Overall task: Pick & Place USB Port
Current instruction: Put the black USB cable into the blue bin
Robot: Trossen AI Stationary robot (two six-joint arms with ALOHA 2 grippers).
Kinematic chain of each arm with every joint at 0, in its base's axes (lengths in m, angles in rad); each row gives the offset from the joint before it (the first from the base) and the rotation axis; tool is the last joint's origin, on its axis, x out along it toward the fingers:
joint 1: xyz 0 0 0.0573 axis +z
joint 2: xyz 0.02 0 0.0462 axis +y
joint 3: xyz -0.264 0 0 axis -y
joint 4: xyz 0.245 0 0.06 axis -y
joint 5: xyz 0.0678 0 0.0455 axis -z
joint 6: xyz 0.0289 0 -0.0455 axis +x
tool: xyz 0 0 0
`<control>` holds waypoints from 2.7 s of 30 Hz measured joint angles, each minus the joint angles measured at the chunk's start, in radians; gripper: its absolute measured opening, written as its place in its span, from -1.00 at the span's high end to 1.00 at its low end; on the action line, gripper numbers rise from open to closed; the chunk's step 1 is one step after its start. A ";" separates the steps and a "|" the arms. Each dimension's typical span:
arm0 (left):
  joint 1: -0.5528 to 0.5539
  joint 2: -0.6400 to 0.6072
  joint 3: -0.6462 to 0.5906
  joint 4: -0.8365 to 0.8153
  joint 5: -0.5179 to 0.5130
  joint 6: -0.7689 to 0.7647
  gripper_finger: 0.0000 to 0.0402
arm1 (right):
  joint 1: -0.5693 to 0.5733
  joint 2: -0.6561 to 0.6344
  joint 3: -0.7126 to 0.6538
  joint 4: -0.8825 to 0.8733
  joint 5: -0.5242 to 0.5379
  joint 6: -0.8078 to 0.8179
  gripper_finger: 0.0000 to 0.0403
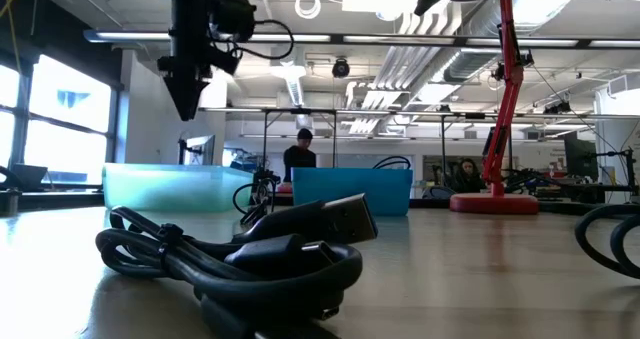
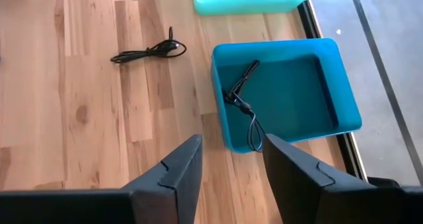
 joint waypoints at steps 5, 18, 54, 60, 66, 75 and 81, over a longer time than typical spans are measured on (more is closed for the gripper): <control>-0.108 -0.064 0.001 -0.003 0.215 0.057 -0.04 | 0.000 0.000 0.000 -0.002 0.022 0.000 0.25; -0.558 -0.099 0.002 0.135 0.079 0.550 -0.04 | 0.000 0.000 0.000 0.020 0.038 -0.010 0.26; -0.539 0.343 0.001 0.314 0.298 0.986 -0.04 | 0.002 -0.001 -0.048 0.021 -0.014 0.020 0.29; -0.538 0.406 0.001 0.364 0.294 0.989 -0.04 | 0.001 0.000 -0.224 0.134 -0.024 0.008 0.29; -0.537 0.477 0.001 0.426 0.317 0.990 -0.04 | 0.001 0.000 -0.355 0.303 -0.051 0.006 0.30; -0.538 0.544 0.006 0.417 0.279 0.973 0.68 | 0.007 -0.016 -0.359 0.347 -0.099 0.007 0.30; -0.536 0.548 0.016 0.381 0.296 0.746 0.86 | 0.025 -0.045 -0.358 0.383 -0.095 0.006 0.30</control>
